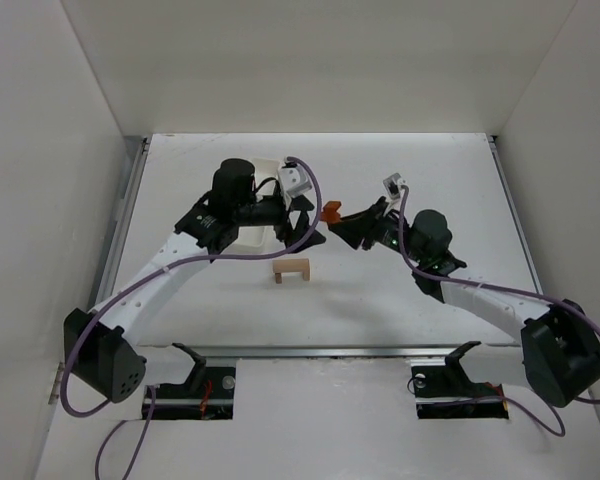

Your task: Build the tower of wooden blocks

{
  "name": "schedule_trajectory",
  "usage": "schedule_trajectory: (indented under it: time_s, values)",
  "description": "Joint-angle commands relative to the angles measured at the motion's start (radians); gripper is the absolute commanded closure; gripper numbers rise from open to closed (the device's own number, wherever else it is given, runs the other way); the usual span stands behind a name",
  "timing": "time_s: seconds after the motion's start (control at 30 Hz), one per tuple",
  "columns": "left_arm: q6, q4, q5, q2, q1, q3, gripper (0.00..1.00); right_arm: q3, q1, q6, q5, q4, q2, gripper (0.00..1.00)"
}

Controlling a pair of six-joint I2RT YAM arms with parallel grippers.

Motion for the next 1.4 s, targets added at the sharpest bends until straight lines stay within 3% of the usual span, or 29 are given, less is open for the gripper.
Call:
schedule_trajectory:
  time_s: [0.0, 0.2, 0.4, 0.6, 0.93, 1.07, 1.23, 1.33, 1.37]
  values:
    - [-0.088, 0.182, 0.153, 0.011, 0.021, 0.053, 0.17, -0.053, -0.004, 0.127, -0.054, 0.358, -0.023, 1.00]
    - [-0.131, 0.259, 0.254, 0.033, 0.034, 0.044, 0.23, -0.073, -0.004, 0.164, -0.074, 0.484, -0.012, 1.00]
    - [-0.142, 0.269, 0.230, 0.042, 0.054, 0.026, 0.27, -0.091, -0.004, 0.164, -0.099, 0.493, -0.034, 1.00]
    - [-0.190, 0.377, 0.248, 0.063, 0.065, 0.026, 0.33, -0.091, -0.004, 0.134, -0.132, 0.459, -0.043, 1.00]
    - [-0.202, 0.378, 0.297, 0.095, 0.065, 0.017, 0.37, -0.035, 0.005, 0.124, -0.173, 0.441, 0.000, 1.00]
    - [-0.220, 0.406, 0.295, 0.095, 0.065, 0.017, 0.48, -0.025, 0.014, 0.124, -0.195, 0.441, 0.011, 1.00]
    - [-0.262, 0.451, 0.329, 0.095, 0.065, -0.002, 0.48, -0.016, 0.014, 0.124, -0.204, 0.441, 0.031, 1.00]
    - [-0.262, 0.451, 0.341, 0.095, 0.065, -0.002, 0.71, -0.016, 0.014, 0.124, -0.195, 0.441, 0.031, 1.00]
    - [-0.262, 0.451, 0.341, 0.095, 0.065, -0.002, 0.75, -0.016, 0.014, 0.124, -0.195, 0.441, 0.031, 1.00]
